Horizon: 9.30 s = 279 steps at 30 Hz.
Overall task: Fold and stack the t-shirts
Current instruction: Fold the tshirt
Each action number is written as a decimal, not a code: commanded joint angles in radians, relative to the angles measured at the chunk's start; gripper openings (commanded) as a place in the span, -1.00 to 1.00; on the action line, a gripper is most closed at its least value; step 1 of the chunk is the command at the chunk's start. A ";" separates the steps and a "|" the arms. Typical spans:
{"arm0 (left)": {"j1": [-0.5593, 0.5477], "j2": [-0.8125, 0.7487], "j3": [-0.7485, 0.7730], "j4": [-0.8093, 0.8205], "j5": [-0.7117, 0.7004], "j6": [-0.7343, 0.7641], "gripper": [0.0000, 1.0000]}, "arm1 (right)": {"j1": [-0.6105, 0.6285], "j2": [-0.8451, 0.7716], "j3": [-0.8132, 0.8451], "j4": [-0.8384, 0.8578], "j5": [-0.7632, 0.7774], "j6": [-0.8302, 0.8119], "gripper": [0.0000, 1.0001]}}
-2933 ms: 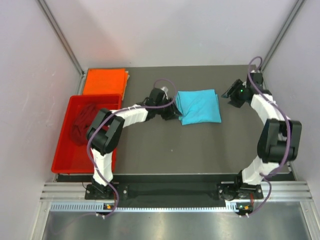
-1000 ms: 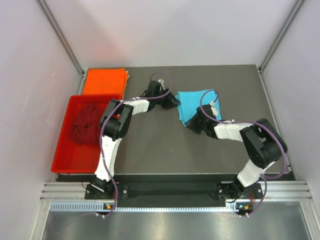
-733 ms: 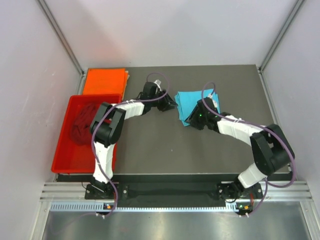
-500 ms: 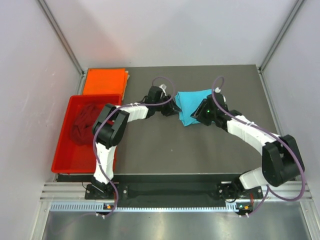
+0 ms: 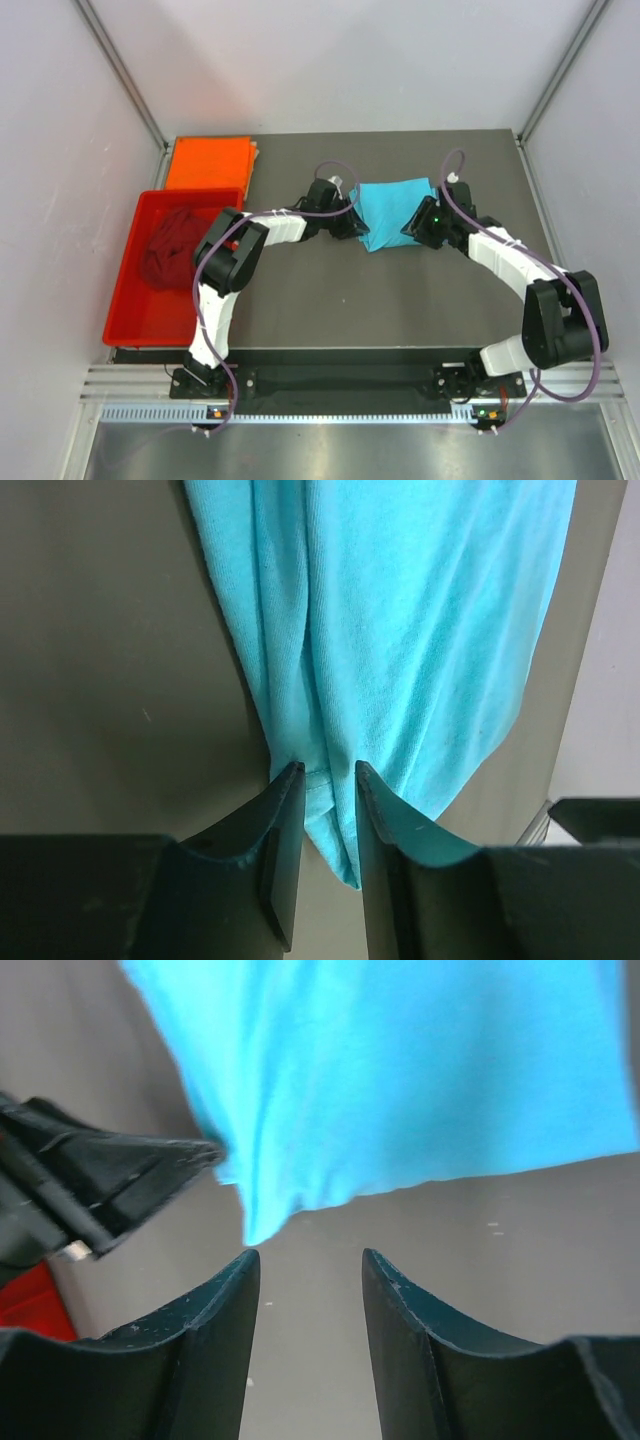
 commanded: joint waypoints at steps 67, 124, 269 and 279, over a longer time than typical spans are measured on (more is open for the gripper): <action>0.043 -0.054 0.212 -0.310 -0.175 0.145 -0.10 | -0.416 0.084 -0.188 0.119 -0.320 -0.307 -0.38; 0.100 0.181 0.622 -0.358 -0.028 0.294 -1.00 | -0.395 -0.083 -0.165 0.060 -0.304 -0.296 0.63; 0.244 0.322 0.486 -0.198 0.210 0.116 -1.00 | -0.041 0.586 0.187 0.438 -0.840 -0.121 -1.00; 0.244 0.344 0.518 -0.213 0.205 0.113 -1.00 | -0.067 0.597 0.161 0.381 -0.849 -0.164 -1.00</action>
